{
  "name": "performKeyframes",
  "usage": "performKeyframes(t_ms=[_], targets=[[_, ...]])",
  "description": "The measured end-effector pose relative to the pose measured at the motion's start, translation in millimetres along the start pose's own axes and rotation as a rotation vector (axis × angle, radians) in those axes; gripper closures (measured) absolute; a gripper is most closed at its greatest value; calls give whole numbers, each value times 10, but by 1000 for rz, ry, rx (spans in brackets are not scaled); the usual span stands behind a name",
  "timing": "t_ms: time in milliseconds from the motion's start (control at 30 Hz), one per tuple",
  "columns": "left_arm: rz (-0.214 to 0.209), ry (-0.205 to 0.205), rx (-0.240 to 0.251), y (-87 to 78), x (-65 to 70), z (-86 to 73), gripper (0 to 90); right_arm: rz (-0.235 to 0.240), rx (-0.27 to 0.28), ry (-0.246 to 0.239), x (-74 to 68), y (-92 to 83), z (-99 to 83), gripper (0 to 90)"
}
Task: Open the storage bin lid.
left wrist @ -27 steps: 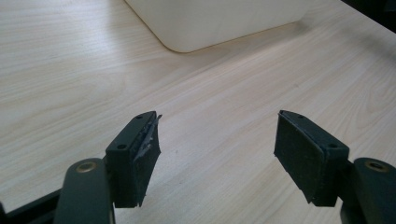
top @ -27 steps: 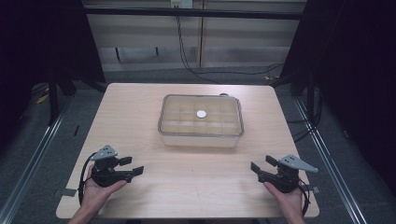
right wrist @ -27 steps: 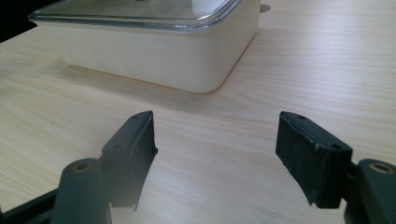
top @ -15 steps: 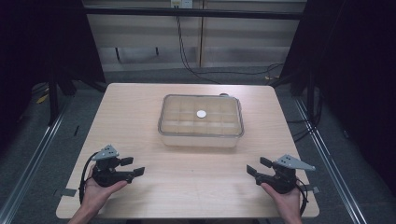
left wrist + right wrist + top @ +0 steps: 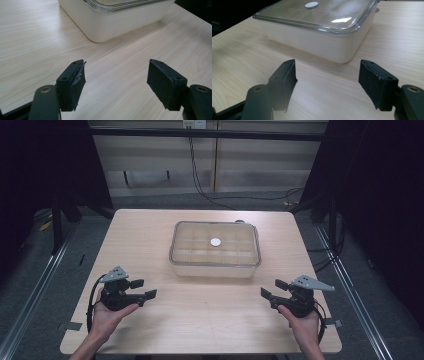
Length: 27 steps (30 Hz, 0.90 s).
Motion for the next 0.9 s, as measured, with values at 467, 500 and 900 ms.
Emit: performKeyframes(t_ms=[467, 500, 900], targets=[[-13, 13, -16, 168, -58, 261, 340, 55, -110, -10, 60, 194, 297, 319], [2, 26, -13, 174, -80, 299, 331, 54, -112, -10, 75, 201, 321, 314], [7, 25, -19, 351, -184, 503, 313, 46, -133, 12, 290, 325, 591, 248]])
Point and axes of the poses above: each handheld gripper's, and its own axes: y roughly forward along the jaws, z roughly out of its top, x roughly to its right, the point moved 7 cm from there along y, roughly forward along the jaws, and after that the axes turned 11 degrees about z, right-handed, at the moved point
